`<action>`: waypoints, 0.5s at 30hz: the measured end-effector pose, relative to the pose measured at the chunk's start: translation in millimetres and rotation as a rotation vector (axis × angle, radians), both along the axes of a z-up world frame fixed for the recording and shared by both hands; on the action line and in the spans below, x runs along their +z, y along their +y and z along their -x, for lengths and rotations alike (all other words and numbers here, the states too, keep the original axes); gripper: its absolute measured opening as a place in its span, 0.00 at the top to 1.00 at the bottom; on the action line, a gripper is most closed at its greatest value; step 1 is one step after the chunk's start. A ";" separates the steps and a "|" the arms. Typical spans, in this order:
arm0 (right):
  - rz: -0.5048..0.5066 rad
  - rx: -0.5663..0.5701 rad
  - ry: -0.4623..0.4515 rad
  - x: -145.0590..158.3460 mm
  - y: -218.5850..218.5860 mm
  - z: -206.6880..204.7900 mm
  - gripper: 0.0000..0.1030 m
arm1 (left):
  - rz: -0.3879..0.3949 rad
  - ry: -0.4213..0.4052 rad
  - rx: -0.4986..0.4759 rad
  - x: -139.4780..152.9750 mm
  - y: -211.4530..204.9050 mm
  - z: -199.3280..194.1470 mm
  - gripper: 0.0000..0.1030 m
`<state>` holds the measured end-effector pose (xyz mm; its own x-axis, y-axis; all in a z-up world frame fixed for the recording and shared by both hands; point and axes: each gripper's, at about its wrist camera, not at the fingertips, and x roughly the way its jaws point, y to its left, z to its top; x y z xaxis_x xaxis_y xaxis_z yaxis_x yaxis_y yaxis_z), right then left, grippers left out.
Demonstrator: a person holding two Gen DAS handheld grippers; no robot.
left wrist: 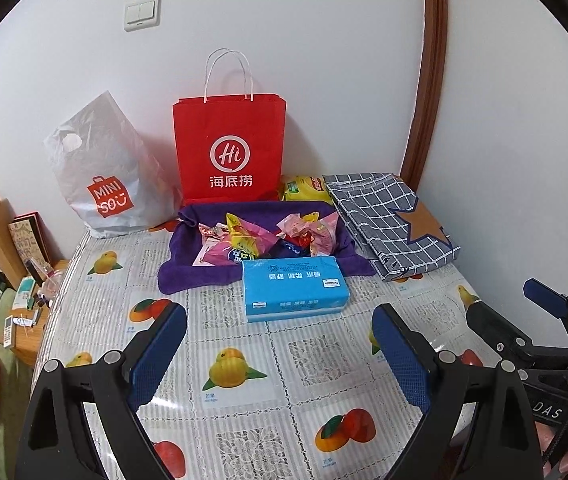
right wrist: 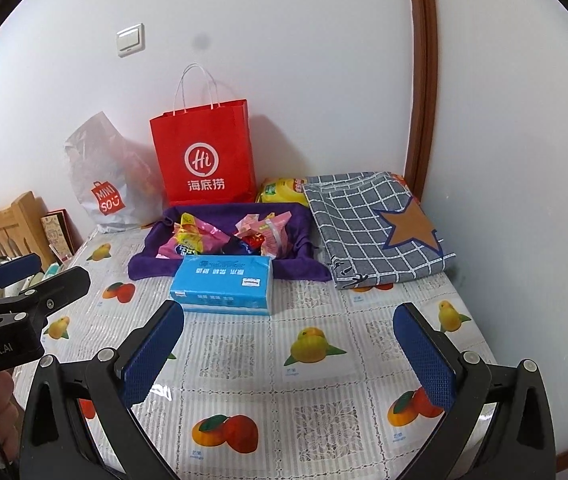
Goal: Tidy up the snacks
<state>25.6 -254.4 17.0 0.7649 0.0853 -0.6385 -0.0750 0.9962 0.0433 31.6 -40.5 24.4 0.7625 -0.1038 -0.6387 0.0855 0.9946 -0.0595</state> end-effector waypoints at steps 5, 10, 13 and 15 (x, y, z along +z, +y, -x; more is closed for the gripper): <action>-0.002 0.004 -0.002 -0.1 -0.1 1.1 0.00 | -0.002 0.001 0.003 -0.1 0.8 0.3 0.09; -0.007 0.003 -0.002 -0.2 0.7 0.8 0.00 | -0.004 0.004 0.007 -1.1 1.2 -0.2 0.09; -0.002 0.004 -0.002 0.0 1.1 1.0 0.00 | 0.000 0.005 0.011 -1.5 2.6 -0.4 0.09; 0.000 0.006 -0.004 0.5 1.5 2.0 0.00 | -0.001 0.004 0.010 -1.7 3.1 -0.7 0.09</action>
<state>23.6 -252.9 17.5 0.7670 0.0899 -0.6353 -0.0808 0.9958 0.0433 32.3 -37.3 22.7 0.7610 -0.0951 -0.6417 0.0750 0.9955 -0.0585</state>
